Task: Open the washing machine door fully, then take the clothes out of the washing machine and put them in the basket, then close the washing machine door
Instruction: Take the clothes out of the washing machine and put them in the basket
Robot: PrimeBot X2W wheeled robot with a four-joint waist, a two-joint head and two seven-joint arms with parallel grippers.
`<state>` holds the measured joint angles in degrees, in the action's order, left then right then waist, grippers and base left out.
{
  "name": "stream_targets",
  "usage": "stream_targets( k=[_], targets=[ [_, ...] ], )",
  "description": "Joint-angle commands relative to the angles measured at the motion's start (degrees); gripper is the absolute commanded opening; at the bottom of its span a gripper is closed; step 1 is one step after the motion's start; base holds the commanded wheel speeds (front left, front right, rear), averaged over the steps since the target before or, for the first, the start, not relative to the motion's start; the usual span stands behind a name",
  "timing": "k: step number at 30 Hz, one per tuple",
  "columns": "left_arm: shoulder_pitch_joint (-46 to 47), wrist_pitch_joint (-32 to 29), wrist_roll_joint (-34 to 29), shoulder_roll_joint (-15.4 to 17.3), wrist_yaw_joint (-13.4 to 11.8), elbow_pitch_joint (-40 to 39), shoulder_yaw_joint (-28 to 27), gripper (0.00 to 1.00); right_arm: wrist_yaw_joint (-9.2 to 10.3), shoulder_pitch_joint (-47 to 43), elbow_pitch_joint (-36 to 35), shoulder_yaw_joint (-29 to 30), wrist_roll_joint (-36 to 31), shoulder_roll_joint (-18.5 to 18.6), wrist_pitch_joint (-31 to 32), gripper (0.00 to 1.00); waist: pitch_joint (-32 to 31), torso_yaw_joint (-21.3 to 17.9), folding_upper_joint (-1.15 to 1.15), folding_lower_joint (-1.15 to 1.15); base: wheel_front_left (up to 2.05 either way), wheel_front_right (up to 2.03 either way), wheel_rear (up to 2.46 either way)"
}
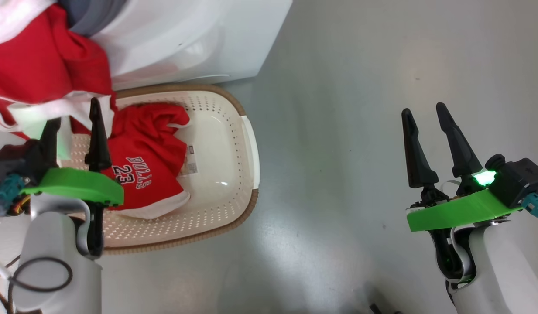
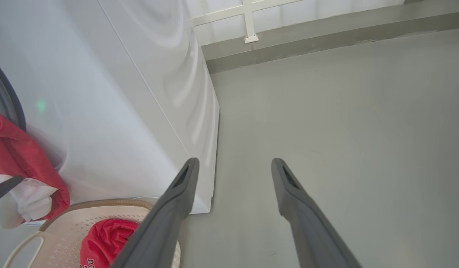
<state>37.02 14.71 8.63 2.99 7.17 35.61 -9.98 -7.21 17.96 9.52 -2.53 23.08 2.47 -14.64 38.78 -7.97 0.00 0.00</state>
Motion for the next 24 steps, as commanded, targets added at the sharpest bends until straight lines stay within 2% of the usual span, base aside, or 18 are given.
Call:
stream_targets(
  k=[1, 9, 18, 24],
  targets=[
    [-2.69, 0.29, -0.11, 1.29, 0.32, -2.69, -1.46, 1.00, -0.28, -1.02, -1.09, -0.90, -0.77, 0.41, -0.36, 1.00, -0.55, 0.62, 0.00, 0.00, 0.00, 0.00, 0.00],
    [-10.62, 0.29, -1.58, 0.41, 0.32, -14.64, -1.09, 1.00, -0.28, -1.86, -0.78, -0.57, -2.04, 0.41, -0.36, 1.00, -2.53, 2.03, 0.00, 0.00, 0.00, 0.00, 0.00],
    [-18.86, 0.29, -2.09, -0.01, 0.32, -22.86, -0.77, 1.00, -0.28, -3.00, -0.41, -0.53, -2.81, 0.41, -0.36, 1.00, -4.60, 2.89, 0.00, 0.00, 0.00, 0.00, 0.00],
    [-23.06, 0.29, 0.36, -0.09, 0.31, -26.58, -0.63, 1.00, -0.28, -3.74, -0.32, -0.60, -2.91, 0.41, -0.36, 1.00, -5.61, 2.96, 0.00, 0.00, 0.00, 0.00, 0.00]
  ],
)
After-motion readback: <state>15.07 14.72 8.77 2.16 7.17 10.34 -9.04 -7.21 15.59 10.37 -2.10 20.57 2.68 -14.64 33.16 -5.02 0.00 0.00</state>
